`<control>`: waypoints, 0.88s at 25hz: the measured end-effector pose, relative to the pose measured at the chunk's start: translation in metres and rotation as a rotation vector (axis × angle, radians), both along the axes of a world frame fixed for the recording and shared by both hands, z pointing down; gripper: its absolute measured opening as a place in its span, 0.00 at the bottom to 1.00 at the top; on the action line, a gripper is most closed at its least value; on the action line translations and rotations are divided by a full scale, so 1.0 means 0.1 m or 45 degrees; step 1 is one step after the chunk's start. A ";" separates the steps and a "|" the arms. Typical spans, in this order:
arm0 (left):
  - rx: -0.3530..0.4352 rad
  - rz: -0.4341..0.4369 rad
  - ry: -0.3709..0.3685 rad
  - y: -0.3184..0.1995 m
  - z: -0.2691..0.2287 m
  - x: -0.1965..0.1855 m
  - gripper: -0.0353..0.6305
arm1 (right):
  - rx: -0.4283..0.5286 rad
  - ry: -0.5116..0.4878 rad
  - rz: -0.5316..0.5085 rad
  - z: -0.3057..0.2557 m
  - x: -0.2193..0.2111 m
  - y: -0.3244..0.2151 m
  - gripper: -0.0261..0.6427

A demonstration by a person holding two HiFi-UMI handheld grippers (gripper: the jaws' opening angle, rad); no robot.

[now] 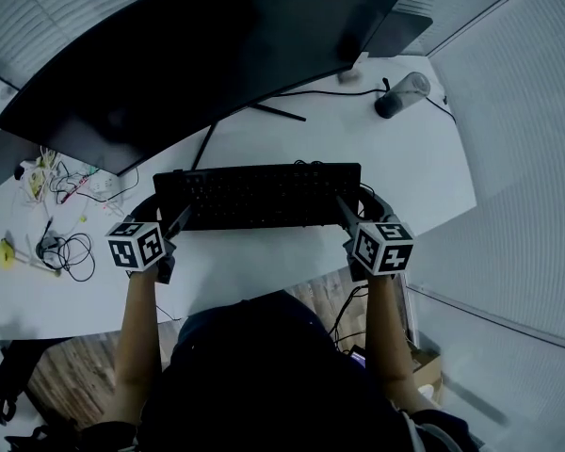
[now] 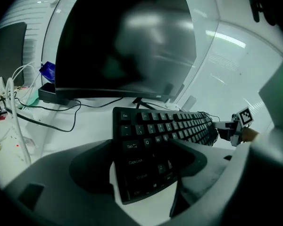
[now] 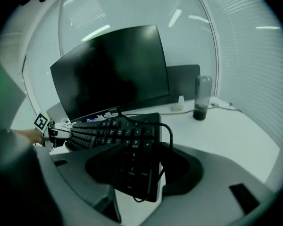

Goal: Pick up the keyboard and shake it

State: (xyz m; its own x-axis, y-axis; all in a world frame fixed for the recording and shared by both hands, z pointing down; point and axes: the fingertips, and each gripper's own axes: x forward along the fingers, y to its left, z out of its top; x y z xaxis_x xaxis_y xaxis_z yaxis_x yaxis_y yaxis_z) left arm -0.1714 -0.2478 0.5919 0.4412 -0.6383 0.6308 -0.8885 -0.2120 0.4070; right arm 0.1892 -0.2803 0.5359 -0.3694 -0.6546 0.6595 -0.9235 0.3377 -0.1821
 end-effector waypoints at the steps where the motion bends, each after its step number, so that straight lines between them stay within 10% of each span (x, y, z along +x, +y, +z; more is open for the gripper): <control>1: 0.028 -0.008 0.032 -0.01 -0.04 0.02 0.62 | 0.056 0.030 -0.008 -0.16 0.00 -0.01 0.41; 13: 0.124 -0.044 0.364 0.11 -0.11 0.25 0.62 | 0.576 0.408 -0.129 -1.44 -0.23 0.30 0.41; 22: 0.138 -0.056 0.374 0.17 -0.19 0.26 0.62 | 0.603 0.425 -0.130 -1.56 -0.26 0.37 0.41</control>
